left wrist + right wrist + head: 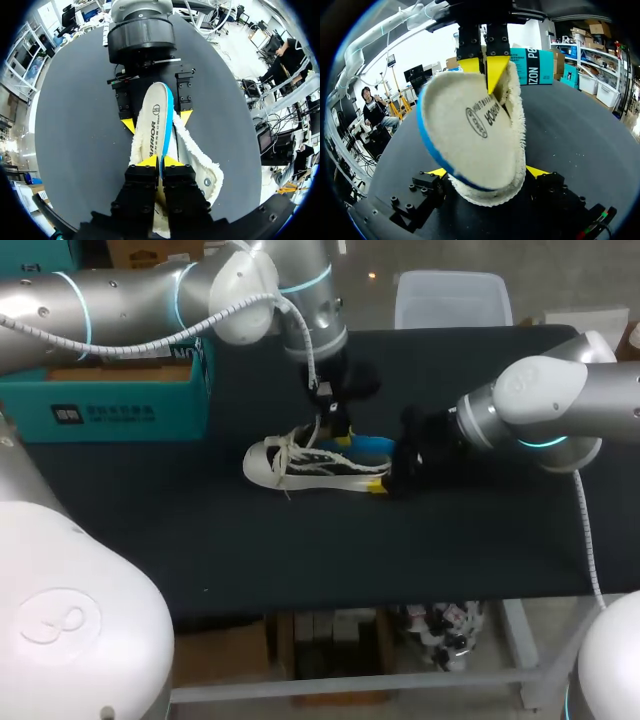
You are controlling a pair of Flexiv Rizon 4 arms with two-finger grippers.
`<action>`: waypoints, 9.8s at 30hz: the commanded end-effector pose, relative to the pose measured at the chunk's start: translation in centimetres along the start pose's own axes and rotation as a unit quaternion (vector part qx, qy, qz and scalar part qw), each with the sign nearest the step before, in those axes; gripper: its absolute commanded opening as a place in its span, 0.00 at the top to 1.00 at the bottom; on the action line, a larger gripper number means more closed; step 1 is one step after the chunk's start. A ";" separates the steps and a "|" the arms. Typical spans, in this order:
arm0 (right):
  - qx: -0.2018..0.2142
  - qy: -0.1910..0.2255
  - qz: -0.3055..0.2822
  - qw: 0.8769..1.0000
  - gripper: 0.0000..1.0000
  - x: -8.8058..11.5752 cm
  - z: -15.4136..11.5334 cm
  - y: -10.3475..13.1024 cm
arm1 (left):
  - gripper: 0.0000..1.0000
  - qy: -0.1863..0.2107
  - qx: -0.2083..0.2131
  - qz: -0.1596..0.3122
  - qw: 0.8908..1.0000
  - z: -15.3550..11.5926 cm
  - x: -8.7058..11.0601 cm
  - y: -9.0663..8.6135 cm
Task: Open the shoe tongue, take the insole out of the shoe, put the insole back into the shoe, and pack the shoe into the shoebox
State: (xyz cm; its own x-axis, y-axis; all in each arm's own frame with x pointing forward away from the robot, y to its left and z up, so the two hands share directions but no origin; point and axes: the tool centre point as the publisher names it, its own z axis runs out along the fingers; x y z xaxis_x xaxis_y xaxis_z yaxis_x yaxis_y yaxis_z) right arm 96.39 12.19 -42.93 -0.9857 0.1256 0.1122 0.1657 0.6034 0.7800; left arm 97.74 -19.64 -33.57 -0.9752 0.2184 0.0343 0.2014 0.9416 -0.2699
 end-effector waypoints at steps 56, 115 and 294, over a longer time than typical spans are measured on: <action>0.128 -0.003 -0.113 0.985 0.00 -1.3 -7.4 8.5 | 1.00 -0.016 0.254 0.113 0.960 -18.0 9.8 0.3; 0.459 -0.066 -0.042 0.885 1.00 -2.3 1.6 11.5 | 1.00 -0.097 0.214 -0.062 0.970 -17.5 13.8 14.4; -0.210 0.151 0.773 0.580 0.57 13.2 -1.0 12.5 | 1.00 -0.214 0.325 0.577 0.719 -7.4 19.1 0.8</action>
State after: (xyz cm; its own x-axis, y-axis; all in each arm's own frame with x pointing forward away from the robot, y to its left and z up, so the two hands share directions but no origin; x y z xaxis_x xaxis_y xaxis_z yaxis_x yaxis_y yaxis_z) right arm 85.21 21.04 -30.79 0.3756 0.1291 0.9177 0.8788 -0.3641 -0.3084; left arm 79.57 -12.84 -25.71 -0.1605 0.5338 -0.8302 0.9505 -0.1432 -0.2759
